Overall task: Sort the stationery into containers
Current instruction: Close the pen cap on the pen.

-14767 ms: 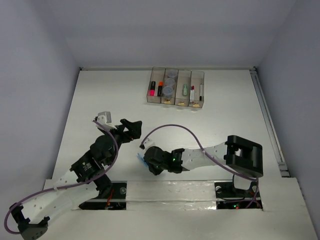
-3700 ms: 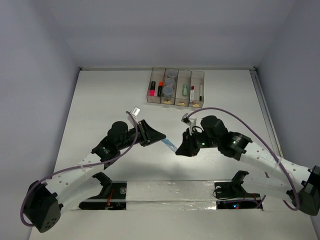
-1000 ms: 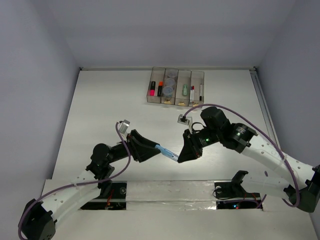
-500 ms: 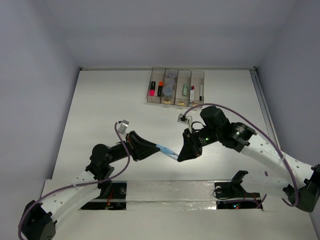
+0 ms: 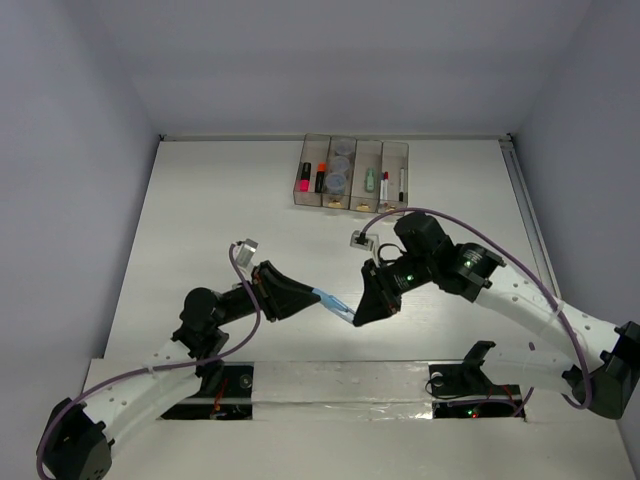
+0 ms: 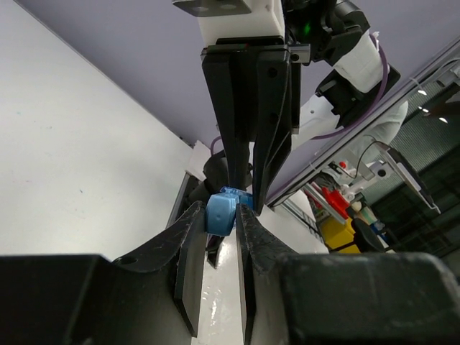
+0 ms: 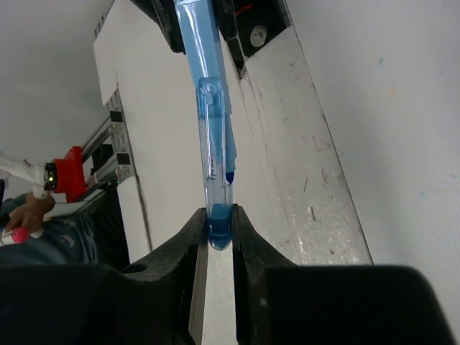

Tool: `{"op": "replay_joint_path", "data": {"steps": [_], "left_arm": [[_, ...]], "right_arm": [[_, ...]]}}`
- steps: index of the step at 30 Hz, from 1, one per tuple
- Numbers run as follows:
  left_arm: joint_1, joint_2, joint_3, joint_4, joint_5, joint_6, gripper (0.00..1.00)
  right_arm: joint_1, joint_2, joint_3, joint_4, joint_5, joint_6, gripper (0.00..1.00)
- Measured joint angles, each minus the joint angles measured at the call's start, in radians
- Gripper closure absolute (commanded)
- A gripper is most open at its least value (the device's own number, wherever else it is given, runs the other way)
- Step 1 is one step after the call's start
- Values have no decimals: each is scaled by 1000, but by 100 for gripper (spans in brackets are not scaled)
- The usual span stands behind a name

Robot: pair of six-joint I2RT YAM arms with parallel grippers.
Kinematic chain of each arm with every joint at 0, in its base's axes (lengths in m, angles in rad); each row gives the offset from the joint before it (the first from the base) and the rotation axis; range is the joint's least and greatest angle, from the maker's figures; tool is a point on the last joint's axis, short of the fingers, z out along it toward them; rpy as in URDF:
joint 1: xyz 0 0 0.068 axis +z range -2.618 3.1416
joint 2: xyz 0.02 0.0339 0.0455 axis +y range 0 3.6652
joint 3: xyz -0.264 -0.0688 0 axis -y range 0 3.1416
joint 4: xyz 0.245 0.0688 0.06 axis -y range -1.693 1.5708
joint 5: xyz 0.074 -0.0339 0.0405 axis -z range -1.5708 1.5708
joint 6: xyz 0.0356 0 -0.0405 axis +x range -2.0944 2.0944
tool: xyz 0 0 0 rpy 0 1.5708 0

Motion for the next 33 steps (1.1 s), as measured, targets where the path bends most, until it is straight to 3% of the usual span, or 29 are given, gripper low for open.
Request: {"op": "replay_joint_path", "data": {"steps": [19, 33], "left_arm": [[-13, -108, 0, -14, -42, -69, 100], [-12, 18, -32, 196, -32, -203, 100]], "right_arm": [[1, -117, -67, 91, 31, 16, 100], [2, -64, -67, 129, -19, 15, 100]]}}
